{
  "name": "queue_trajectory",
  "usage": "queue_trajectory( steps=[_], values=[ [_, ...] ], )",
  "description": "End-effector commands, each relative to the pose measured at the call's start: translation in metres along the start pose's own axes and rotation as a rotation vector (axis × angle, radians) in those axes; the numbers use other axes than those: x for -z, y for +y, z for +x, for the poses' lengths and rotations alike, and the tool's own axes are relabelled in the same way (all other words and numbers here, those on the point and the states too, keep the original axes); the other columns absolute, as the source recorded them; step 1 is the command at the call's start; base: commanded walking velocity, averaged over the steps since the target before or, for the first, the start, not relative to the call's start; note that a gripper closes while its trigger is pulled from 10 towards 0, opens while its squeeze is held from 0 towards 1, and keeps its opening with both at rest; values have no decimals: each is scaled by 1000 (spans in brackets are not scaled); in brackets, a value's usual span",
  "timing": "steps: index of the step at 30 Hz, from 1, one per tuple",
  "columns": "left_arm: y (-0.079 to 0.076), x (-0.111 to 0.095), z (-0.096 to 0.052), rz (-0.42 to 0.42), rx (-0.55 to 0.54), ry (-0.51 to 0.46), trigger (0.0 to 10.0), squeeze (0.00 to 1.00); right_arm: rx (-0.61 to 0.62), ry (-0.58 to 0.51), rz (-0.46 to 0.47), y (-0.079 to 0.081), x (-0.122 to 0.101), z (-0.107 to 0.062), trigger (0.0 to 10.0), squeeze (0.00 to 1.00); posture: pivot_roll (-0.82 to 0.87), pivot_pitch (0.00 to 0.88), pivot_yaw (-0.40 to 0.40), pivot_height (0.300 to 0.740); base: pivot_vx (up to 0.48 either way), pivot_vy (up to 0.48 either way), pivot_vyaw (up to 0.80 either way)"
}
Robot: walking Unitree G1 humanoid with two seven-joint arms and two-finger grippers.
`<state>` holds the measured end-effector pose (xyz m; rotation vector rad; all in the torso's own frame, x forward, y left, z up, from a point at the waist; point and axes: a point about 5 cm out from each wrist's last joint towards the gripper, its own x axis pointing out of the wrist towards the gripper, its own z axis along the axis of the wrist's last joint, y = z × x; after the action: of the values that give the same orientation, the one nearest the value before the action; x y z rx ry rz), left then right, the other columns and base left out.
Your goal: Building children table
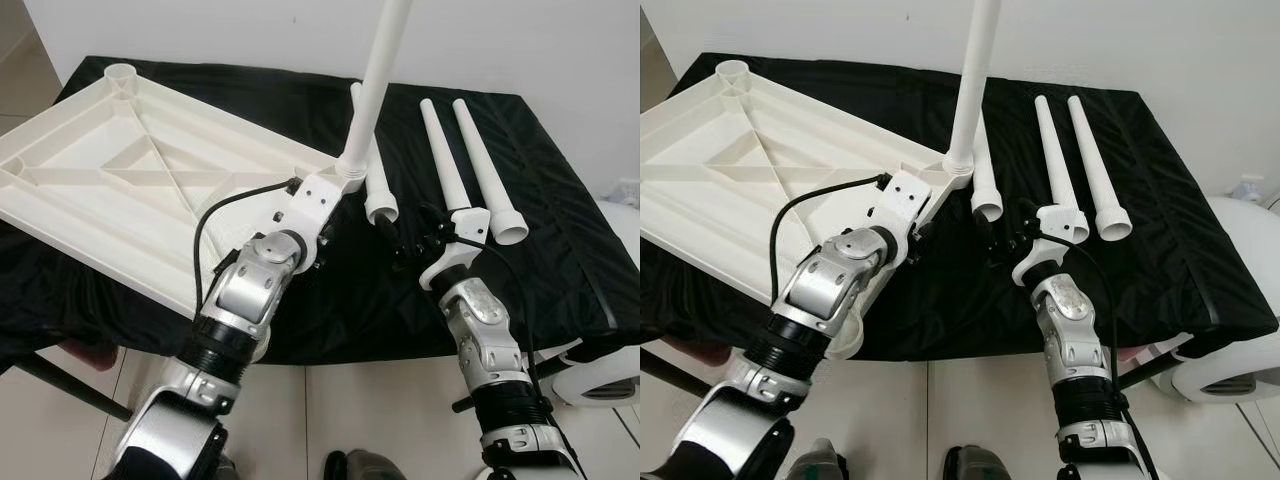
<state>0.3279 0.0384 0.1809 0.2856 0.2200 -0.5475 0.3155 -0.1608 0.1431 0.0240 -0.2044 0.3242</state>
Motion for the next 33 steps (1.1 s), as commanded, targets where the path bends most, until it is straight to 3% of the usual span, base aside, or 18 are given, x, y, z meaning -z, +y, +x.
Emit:
queue_trajectory(
  steps=[1,5,9,16,26,33],
  values=[
    [-12,-6,-7,23,170,-52,10000,0,41,-3,-3,-3,0,3,10000,0,15,52,-62,740,0,0,0],
    [-15,-10,-24,36,262,-118,10000,0,120,8,9,-5,2,15,10000,0,20,53,-63,740,0,0,0],
    [-16,-9,-28,29,279,-124,10000,0,147,14,22,-5,3,21,10000,0,26,51,-67,740,0,0,0],
    [-28,-2,-42,66,357,-132,10000,0,203,26,49,3,0,49,10000,0,56,56,-85,740,0,0,0],
    [-27,-1,-48,87,352,-130,10000,0,240,65,75,9,-3,72,10000,0,63,63,-95,740,0,0,0],
    [-24,-1,-58,93,352,-134,10000,0,332,161,90,13,3,85,10000,0,76,64,-104,740,0,0,0]
  ],
)
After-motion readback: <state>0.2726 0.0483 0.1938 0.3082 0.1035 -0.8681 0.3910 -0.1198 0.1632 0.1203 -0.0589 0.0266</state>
